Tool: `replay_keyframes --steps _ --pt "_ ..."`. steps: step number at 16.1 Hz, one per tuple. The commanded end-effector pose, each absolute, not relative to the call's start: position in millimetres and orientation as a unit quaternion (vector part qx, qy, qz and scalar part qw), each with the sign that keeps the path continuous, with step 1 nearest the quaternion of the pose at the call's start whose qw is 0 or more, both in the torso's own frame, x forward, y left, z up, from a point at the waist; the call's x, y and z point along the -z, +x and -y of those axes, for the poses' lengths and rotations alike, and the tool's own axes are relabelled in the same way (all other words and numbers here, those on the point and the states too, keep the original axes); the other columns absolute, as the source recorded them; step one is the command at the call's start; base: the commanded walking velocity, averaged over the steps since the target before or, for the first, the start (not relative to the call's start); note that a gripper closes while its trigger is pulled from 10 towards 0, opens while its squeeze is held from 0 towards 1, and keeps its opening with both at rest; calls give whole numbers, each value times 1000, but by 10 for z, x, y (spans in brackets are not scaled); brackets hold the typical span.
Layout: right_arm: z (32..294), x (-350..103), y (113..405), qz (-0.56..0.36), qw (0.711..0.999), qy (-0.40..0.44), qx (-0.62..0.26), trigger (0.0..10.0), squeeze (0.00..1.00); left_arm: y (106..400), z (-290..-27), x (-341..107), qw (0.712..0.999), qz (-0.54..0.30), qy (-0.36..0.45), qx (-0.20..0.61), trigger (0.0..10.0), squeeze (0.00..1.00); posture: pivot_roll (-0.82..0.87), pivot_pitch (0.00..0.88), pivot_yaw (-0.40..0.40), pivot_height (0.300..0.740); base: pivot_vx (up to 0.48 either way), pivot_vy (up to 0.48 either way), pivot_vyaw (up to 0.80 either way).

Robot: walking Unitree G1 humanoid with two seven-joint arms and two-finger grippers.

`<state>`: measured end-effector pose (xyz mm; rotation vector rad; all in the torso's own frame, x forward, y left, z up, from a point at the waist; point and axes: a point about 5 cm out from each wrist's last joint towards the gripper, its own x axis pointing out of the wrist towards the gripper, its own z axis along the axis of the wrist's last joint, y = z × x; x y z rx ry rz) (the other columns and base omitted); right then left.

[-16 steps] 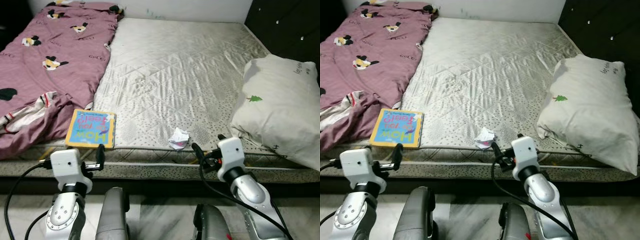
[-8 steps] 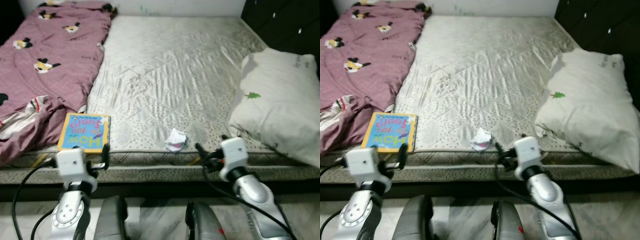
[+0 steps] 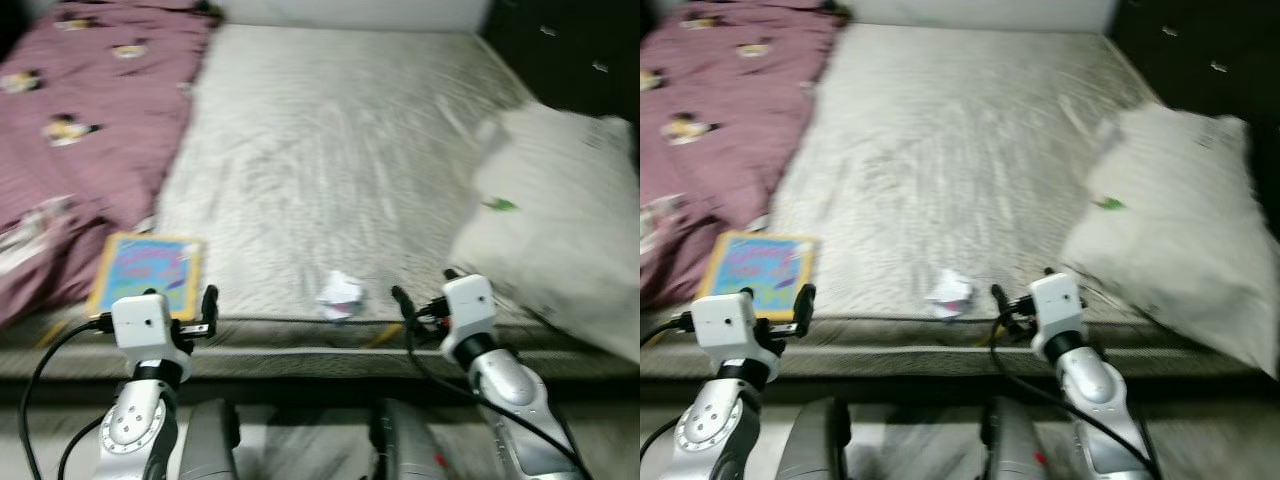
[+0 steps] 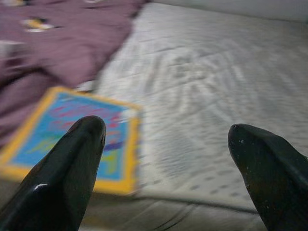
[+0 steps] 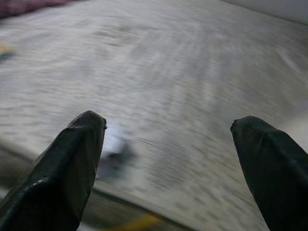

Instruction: Clean up the room

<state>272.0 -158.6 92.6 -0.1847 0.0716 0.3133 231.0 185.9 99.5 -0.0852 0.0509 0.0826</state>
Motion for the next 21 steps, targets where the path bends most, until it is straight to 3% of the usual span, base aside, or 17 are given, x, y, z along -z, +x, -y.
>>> replay_keyframes --steps 1,7,10,11,15,16,17,21 --pt "1548 -926 2711 -34 982 -88 -164 10000 0 2281 -1894 -958 997 -38 -39 -50 10000 0 31 108 -34 575 0 0 781" --pt "1505 -798 2846 -111 971 -93 -192 10000 0 2234 -1940 -939 997 -46 -33 -56 10000 0 50 116 -32 575 0 0 150" --pt "1441 -855 2984 -109 972 -93 -188 10000 0 2229 -1977 -967 997 -42 -18 -54 10000 0 64 141 -27 575 0 0 0" --pt "1368 -886 3065 -101 974 -74 -190 10000 1000 2227 -1976 -1021 998 -33 -10 -51 10000 0 78 145 -27 575 0 0 0" --pt "1257 -813 3141 -129 967 -89 -198 10000 1000 2111 -2018 -1059 998 -32 -8 -61 10000 0 111 187 -25 575 0 0 0" --pt "1237 -797 3178 -141 966 -89 -197 10000 412 2091 -2033 -1079 998 -32 -6 -63 10000 0 123 199 -23 575 0 0 0" --pt "1202 -795 3256 -153 966 -86 -188 10000 0 2065 -2052 -1100 997 -34 -1 -64 10000 0 140 230 -16 575 0 0 0" --pt "1046 -884 3468 -157 977 -41 -141 10000 0 1969 -2061 -1186 998 -34 16 -59 10000 0 184 247 -9 575 0 0 0"
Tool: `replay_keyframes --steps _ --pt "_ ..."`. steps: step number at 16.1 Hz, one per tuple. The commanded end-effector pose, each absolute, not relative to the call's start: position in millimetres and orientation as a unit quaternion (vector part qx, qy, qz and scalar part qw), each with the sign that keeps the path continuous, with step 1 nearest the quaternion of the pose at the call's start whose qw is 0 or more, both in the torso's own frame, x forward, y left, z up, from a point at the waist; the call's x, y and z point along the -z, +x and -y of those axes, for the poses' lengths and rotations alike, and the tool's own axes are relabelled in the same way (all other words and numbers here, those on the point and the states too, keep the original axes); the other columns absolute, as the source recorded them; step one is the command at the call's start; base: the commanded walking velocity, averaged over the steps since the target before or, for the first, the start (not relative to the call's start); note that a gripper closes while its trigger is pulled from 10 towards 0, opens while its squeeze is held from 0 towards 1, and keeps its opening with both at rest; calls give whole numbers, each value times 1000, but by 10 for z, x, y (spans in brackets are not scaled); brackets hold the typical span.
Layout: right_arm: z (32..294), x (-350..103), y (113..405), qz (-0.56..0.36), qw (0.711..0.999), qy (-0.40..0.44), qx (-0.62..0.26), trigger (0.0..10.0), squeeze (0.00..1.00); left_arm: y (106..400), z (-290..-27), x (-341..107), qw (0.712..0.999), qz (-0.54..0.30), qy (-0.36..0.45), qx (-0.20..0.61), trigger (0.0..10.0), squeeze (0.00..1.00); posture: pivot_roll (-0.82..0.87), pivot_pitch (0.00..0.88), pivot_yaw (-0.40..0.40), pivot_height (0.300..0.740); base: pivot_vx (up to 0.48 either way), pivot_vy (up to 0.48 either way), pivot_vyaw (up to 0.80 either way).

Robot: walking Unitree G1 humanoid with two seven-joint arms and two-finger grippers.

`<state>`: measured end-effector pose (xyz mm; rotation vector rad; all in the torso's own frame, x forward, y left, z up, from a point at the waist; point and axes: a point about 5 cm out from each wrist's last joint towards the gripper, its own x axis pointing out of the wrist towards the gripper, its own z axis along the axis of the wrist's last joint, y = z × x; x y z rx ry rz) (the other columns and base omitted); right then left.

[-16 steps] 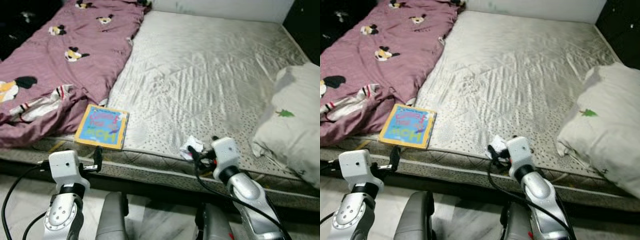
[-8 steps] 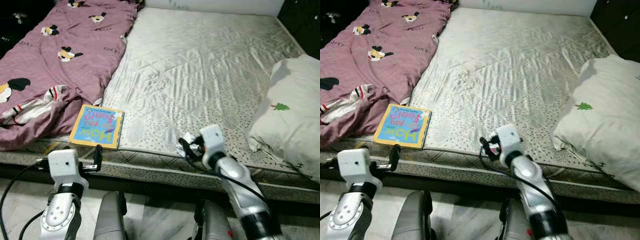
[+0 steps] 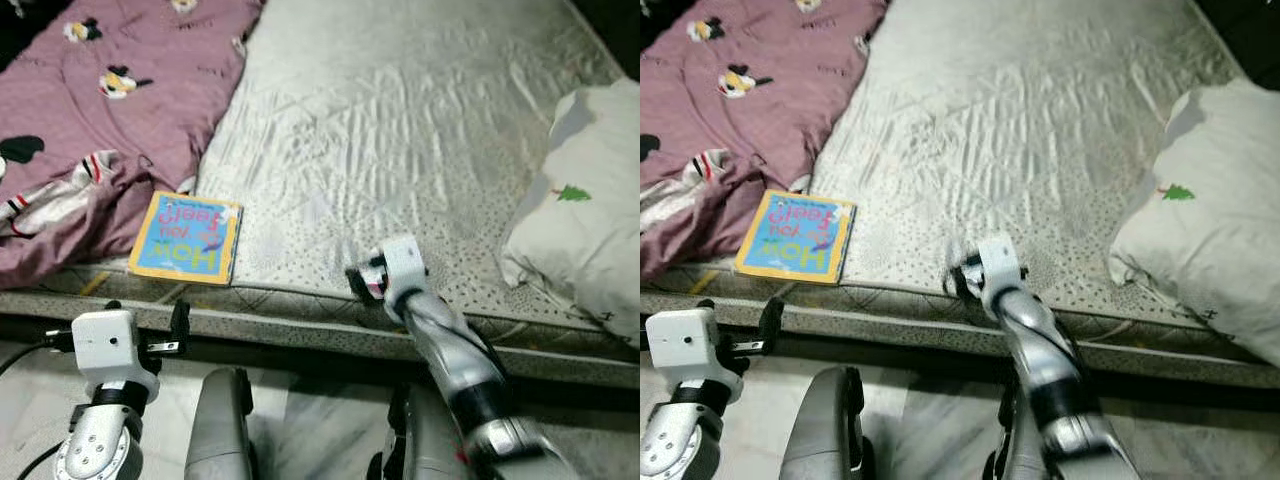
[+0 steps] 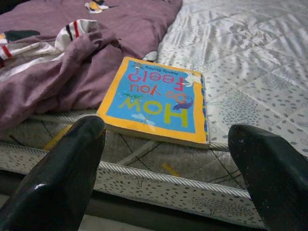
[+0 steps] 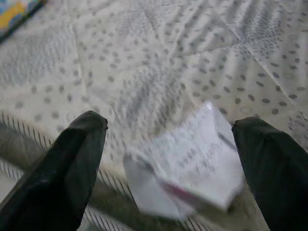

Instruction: Clean up the room

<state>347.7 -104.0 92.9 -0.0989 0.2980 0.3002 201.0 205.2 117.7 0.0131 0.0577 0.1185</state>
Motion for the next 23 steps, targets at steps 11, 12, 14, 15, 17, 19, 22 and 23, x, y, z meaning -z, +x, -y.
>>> replay_keyframes --steps 11,12,14,15,17,19,22,23 --pt "893 -1020 3677 -112 964 -200 -133 10000 0 1839 -2057 -1263 997 -48 26 -60 10000 0 229 293 2 575 0 0 0" --pt "940 -972 3665 -121 962 -206 -133 10000 0 1831 -2058 -1269 997 -49 26 -60 10000 0 230 297 2 575 0 0 0" --pt "1043 -875 3633 -136 953 -234 -135 10000 0 1822 -2068 -1268 996 -53 27 -60 10000 0 224 297 2 575 0 0 0" --pt "1070 -864 3622 -136 950 -244 -137 10000 0 1817 -2068 -1258 996 -55 27 -60 10000 0 223 297 2 575 0 0 0" --pt "1138 -872 3620 -126 940 -285 -137 10000 0 1829 -2034 -1257 996 -57 25 -56 10000 0 215 293 3 575 0 0 0" --pt "1305 -837 3636 -142 936 -301 -112 10000 0 1850 -1991 -1272 997 -55 22 -49 10000 0 217 283 3 575 0 0 0" --pt "1457 -767 3602 -157 931 -314 -103 6118 0 1868 -2012 -1263 997 -56 23 -52 10000 0 212 274 2 575 0 0 0" --pt "1494 -754 3591 -159 929 -318 -100 4196 0 1873 -2016 -1260 997 -56 23 -53 10000 0 212 274 2 575 0 0 0"
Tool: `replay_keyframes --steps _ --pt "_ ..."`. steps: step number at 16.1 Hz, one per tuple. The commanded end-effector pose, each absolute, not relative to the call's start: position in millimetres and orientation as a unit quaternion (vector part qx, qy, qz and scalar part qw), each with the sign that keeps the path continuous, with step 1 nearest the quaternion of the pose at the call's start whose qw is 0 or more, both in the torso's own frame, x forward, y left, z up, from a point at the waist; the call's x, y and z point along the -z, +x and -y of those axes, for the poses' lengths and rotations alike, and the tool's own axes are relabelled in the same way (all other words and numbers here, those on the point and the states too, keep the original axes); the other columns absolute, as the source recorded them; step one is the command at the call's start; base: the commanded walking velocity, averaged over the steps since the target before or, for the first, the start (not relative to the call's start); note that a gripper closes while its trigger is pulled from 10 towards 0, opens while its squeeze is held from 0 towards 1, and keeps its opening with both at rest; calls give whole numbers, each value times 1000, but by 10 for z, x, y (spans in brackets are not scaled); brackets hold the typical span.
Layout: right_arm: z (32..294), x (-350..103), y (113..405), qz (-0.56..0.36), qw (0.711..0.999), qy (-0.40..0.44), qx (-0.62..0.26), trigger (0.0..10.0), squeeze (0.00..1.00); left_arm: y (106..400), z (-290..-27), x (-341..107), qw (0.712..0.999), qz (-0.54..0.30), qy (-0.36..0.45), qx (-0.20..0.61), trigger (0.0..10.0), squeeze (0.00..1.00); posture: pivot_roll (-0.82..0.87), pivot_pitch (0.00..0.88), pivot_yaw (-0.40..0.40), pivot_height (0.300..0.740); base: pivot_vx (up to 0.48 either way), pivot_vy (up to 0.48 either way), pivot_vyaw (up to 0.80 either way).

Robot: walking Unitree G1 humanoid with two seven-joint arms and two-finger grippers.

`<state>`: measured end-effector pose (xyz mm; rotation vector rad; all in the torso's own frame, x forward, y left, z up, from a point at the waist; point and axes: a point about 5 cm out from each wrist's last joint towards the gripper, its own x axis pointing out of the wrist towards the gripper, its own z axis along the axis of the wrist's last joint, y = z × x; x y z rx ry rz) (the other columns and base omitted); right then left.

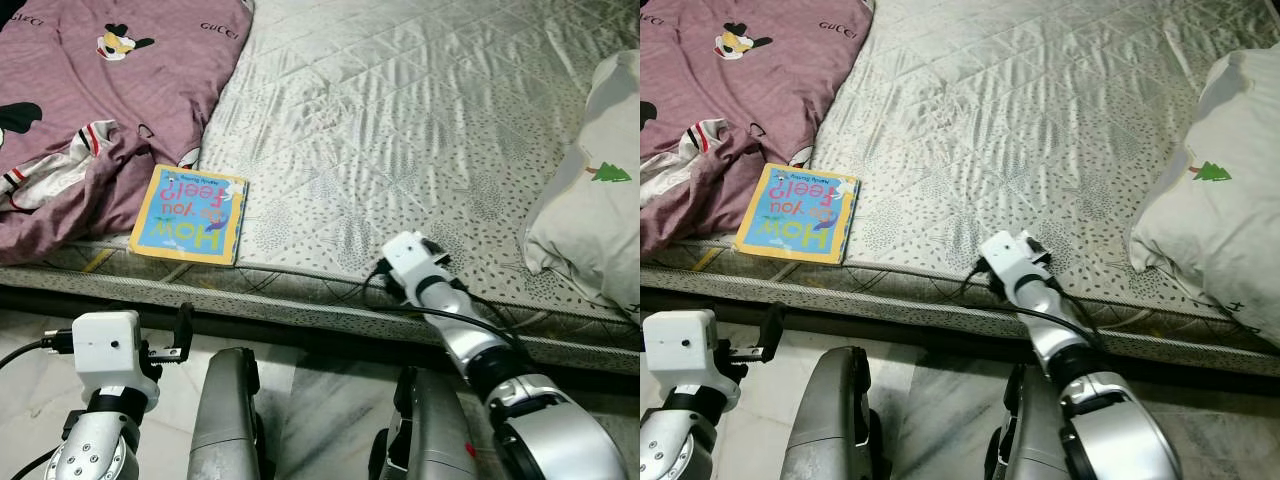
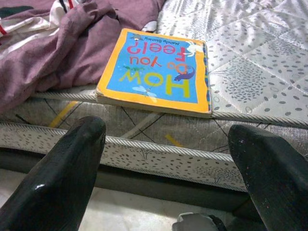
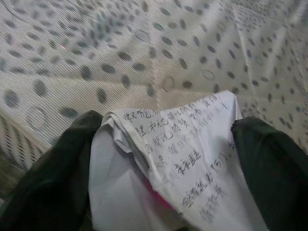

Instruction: Clean up the room

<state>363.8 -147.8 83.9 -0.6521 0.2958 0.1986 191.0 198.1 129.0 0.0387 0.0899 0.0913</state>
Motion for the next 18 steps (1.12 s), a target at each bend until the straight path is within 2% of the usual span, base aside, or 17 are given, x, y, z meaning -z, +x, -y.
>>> replay_keyframes --steps 1,5,11,12,18 --pt "1540 -748 3584 -159 927 -324 -96 0 0 1885 -2016 -1257 997 -56 23 -53 10000 0 209 267 2 575 0 0 0" --pt "1634 -705 3559 -164 925 -330 -88 0 0 1953 -2000 -1246 997 -54 20 -51 10000 0 203 245 2 575 0 0 0" --pt "1641 -694 3555 -164 928 -323 -87 0 0 2017 -2013 -1247 997 -48 20 -53 10000 0 199 214 2 575 0 0 0" --pt "1633 -666 3535 -164 930 -317 -93 0 0 2003 -1966 -1213 998 -50 14 -46 10000 0 192 187 1 575 0 0 0" --pt "1643 -680 3546 -160 935 -304 -88 0 0 2075 -1905 -1198 998 -44 8 -33 10000 0 182 162 0 575 0 0 0"
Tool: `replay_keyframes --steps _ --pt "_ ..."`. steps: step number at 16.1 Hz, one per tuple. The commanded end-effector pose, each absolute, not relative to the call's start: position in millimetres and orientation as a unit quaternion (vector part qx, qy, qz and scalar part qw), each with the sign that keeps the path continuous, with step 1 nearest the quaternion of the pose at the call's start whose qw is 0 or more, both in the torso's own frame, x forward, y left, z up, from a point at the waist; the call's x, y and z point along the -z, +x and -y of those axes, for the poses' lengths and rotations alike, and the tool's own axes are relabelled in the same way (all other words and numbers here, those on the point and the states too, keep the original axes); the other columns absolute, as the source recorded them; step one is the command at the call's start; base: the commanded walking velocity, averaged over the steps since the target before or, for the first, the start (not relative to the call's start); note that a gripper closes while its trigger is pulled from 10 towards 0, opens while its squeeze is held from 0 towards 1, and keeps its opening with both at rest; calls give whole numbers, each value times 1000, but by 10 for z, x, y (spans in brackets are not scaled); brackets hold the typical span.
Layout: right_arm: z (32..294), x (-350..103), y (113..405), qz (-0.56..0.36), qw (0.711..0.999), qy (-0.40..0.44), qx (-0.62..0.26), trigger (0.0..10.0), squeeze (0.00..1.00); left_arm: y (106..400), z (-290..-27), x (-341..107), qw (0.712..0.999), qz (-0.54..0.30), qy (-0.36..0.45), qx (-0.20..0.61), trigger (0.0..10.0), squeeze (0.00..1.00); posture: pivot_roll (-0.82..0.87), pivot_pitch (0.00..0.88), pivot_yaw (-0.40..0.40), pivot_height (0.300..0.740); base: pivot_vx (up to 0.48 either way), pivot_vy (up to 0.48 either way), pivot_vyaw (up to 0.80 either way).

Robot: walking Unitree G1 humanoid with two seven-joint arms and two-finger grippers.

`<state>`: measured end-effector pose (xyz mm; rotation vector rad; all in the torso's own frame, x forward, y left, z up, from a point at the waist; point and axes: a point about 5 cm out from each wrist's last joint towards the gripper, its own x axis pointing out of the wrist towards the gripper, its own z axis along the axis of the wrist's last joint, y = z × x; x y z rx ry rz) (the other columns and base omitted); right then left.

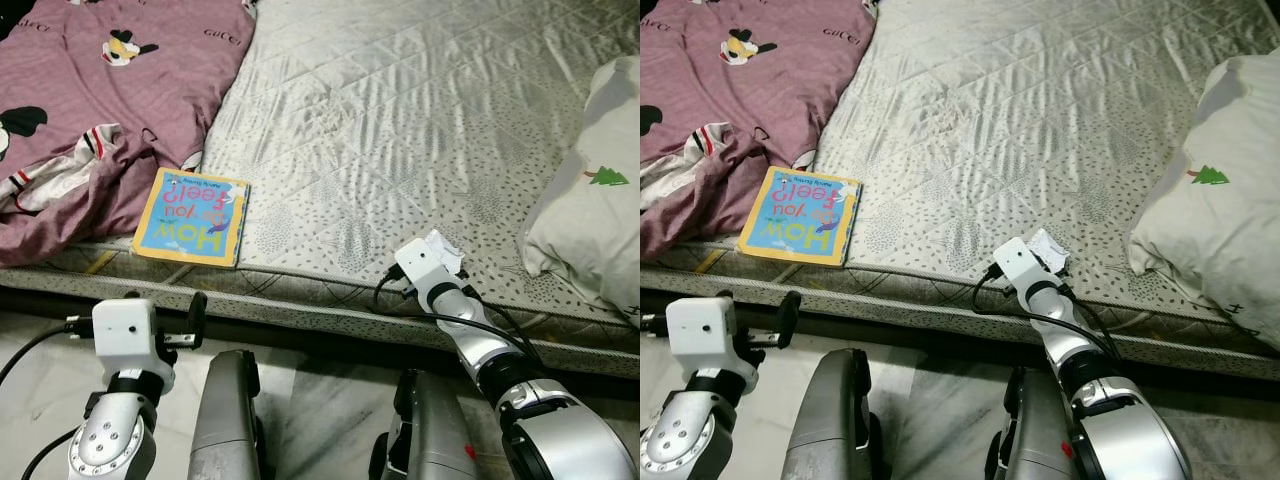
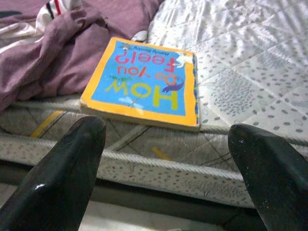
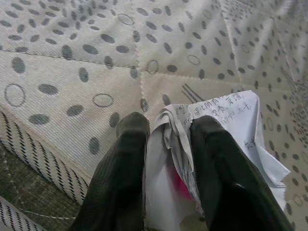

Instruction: Clean up the room

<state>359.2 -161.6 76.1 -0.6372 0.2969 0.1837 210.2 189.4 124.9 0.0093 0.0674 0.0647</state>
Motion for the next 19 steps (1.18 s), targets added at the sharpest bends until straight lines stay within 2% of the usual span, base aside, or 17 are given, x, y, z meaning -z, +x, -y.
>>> replay_keyframes --steps 1,9,15,18,19 --pt "1644 -681 3547 -160 935 -304 -88 0 0 2078 -1901 -1198 999 -43 6 -31 10000 0 182 162 0 575 0 0 0" --pt "1592 -718 3579 -151 937 -300 -97 0 0 2108 -1829 -1167 999 -46 -2 -18 10000 0 183 145 -2 575 0 0 0" --pt "1714 -854 3601 -130 973 -178 -72 0 0 2444 -1710 -1191 1000 -19 -14 8 10000 0 89 53 20 575 0 0 0" --pt "1795 -885 3521 -108 980 -149 -69 0 0 2538 -1694 -1201 1000 -9 -14 10 10000 0 67 24 22 575 0 0 0" --pt "1843 -896 3447 -91 987 -114 -63 0 0 2583 -1705 -1217 1000 -2 -15 7 10000 0 52 2 23 575 0 0 0"
